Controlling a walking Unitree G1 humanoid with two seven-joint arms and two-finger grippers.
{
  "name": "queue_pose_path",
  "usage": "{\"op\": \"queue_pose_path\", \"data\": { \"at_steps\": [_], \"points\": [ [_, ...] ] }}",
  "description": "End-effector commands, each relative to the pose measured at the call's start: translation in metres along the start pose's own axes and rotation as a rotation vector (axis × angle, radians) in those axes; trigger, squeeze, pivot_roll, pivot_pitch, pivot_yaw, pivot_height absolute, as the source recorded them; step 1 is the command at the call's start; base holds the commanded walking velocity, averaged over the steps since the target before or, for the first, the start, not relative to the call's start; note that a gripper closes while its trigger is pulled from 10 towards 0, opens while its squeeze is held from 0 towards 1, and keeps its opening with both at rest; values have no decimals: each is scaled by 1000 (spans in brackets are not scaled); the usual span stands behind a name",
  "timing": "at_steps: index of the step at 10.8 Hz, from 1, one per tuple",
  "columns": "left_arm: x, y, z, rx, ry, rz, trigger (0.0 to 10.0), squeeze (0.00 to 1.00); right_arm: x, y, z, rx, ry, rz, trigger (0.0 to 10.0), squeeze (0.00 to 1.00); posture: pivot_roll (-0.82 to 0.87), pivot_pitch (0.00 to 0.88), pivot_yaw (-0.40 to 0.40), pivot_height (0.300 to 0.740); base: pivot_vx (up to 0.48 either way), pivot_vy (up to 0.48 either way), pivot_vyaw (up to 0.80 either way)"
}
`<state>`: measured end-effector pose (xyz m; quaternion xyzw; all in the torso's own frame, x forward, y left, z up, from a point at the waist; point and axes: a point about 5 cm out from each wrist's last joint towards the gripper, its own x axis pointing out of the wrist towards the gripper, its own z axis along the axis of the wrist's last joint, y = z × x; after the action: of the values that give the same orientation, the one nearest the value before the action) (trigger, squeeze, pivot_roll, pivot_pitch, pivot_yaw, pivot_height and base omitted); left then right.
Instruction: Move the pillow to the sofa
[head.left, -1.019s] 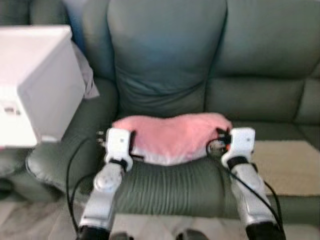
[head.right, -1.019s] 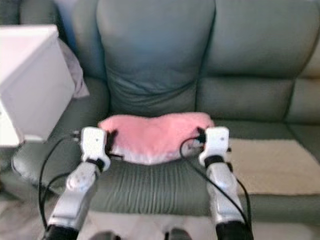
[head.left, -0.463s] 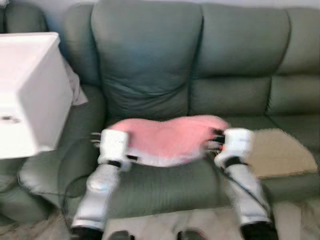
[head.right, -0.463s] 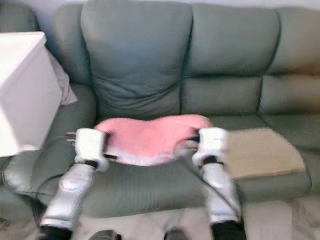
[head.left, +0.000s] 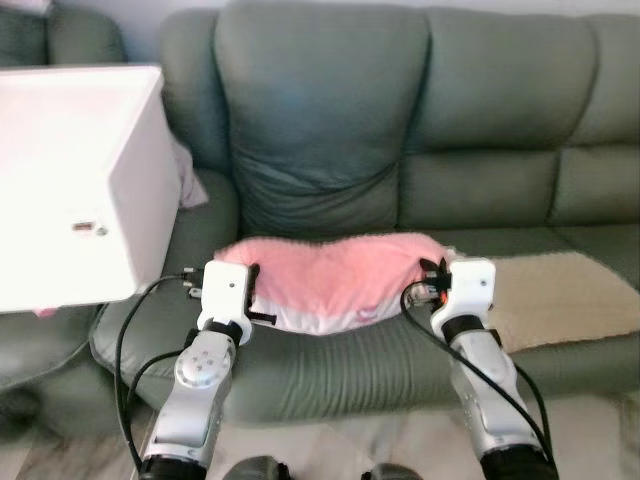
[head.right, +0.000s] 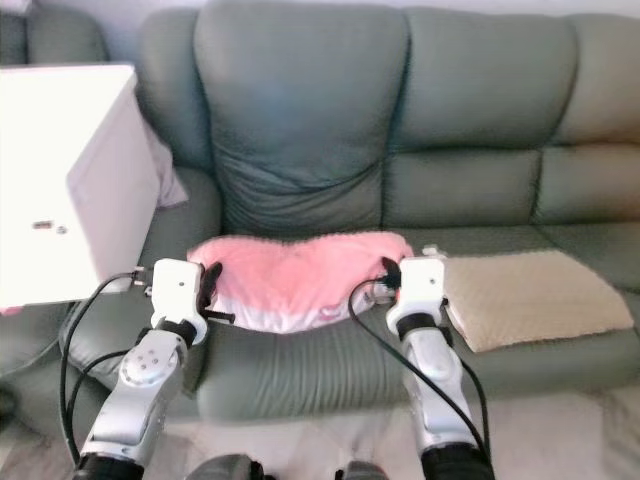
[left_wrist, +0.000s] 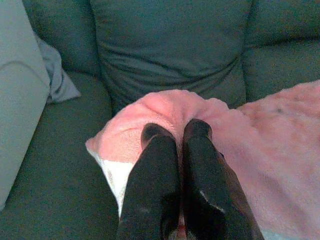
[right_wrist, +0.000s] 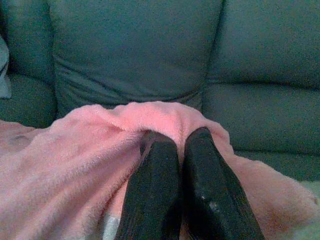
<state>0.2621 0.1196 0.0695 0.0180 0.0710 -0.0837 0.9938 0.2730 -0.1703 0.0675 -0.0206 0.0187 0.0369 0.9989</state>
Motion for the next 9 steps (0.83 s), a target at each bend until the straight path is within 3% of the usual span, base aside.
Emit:
{"op": "queue_pose_path", "data": {
  "at_steps": [1,6,9],
  "points": [
    [2,-6,11,4,-46,-17,10000,0,3,-3,7,-7,-31,-10,10000,0,6,0,-20,740,0,0,0],
    [1,-6,16,4,-88,-25,10000,0,3,-3,8,-11,-35,-5,10000,0,5,0,-23,740,0,0,0],
    [1,-7,18,-3,-108,-36,10000,0,4,-3,7,-9,-37,-1,10000,0,6,0,-23,740,407,0,0]
  ]
}}
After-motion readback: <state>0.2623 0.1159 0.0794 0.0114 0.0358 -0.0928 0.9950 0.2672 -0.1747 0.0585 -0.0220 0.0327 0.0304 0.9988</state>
